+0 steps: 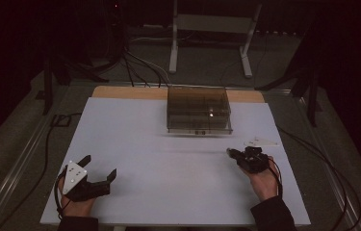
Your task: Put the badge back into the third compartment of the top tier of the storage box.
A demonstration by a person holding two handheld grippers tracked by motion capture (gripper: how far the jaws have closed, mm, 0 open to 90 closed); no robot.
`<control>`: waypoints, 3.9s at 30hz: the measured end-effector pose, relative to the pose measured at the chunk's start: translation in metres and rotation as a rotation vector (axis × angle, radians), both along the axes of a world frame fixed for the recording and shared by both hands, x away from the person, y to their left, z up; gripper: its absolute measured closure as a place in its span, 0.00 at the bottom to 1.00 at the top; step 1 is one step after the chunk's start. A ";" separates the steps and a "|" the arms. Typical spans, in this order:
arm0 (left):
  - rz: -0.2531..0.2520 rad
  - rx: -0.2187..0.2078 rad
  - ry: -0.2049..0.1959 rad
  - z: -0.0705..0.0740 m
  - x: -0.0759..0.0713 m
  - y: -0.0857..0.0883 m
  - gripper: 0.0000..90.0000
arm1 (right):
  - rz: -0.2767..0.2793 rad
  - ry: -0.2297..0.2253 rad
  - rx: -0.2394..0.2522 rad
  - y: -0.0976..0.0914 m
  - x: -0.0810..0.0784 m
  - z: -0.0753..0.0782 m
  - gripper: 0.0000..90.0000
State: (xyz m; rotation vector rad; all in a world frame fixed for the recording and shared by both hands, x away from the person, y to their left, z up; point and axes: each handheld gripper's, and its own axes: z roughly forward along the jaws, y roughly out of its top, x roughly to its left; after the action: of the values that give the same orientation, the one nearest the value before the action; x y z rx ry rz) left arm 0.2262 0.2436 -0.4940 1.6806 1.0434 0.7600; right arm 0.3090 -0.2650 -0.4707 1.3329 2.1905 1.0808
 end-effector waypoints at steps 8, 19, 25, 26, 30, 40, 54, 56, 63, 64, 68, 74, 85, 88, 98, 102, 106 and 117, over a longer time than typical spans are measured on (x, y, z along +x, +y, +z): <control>0.001 0.003 -0.002 0.000 0.000 0.000 0.01 | -0.002 -0.014 0.013 0.002 0.001 0.007 0.98; -0.002 0.005 0.002 0.000 0.000 -0.001 0.01 | -0.002 -0.033 0.029 0.006 0.003 0.016 0.98; -0.001 0.004 0.002 0.000 0.000 0.000 0.01 | -0.004 -0.048 0.040 0.007 0.005 0.021 0.98; -0.001 0.004 0.002 0.000 0.000 0.000 0.01 | -0.003 -0.051 0.042 0.007 0.005 0.022 0.98; -0.001 0.006 0.002 0.000 0.000 0.000 0.01 | -0.003 -0.059 0.044 0.008 0.006 0.026 0.98; 0.000 0.005 0.002 0.000 0.000 0.000 0.01 | -0.003 -0.079 0.051 0.012 0.010 0.034 0.98; -0.001 0.008 0.002 0.000 0.000 0.000 0.01 | -0.013 -0.095 0.071 0.017 0.019 0.040 0.98; -0.001 0.008 0.002 0.000 0.000 0.000 0.01 | -0.016 -0.095 0.076 0.018 0.020 0.041 0.98; -0.001 0.008 0.002 0.000 0.000 0.000 0.01 | -0.018 -0.103 0.074 0.021 0.023 0.043 0.98; -0.001 0.008 0.002 0.000 0.000 0.000 0.01 | -0.018 -0.103 0.071 0.021 0.024 0.043 0.98; -0.001 0.008 0.002 0.000 0.000 0.000 0.01 | -0.018 -0.108 0.074 0.023 0.026 0.046 0.98; -0.001 0.007 0.002 0.000 0.000 0.000 0.01 | -0.020 -0.118 0.077 0.025 0.029 0.050 0.98; 0.000 0.006 0.003 -0.001 0.001 0.000 0.01 | -0.026 -0.127 0.081 0.027 0.037 0.050 0.98; 0.001 0.005 0.003 -0.001 0.001 0.000 0.01 | -0.031 -0.130 0.086 0.027 0.039 0.051 0.98; 0.000 0.006 0.004 -0.001 0.001 0.000 0.01 | -0.042 -0.131 0.093 0.028 0.048 0.051 0.98; 0.000 0.009 0.006 -0.001 0.001 0.000 0.01 | -0.042 -0.130 0.100 0.028 0.051 0.053 0.98; 0.001 0.006 0.004 -0.001 0.001 0.000 0.01 | -0.048 -0.137 0.094 0.027 0.054 0.055 0.98; 0.000 0.009 0.005 -0.001 0.001 0.000 0.01 | -0.070 -0.141 0.091 0.025 0.061 0.054 0.98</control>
State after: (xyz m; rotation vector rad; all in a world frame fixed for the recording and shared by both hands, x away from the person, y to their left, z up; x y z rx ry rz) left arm 0.2269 0.2432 -0.4950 1.6911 1.0442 0.7621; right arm 0.3704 -0.2398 -0.4164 1.3186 2.0002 1.2215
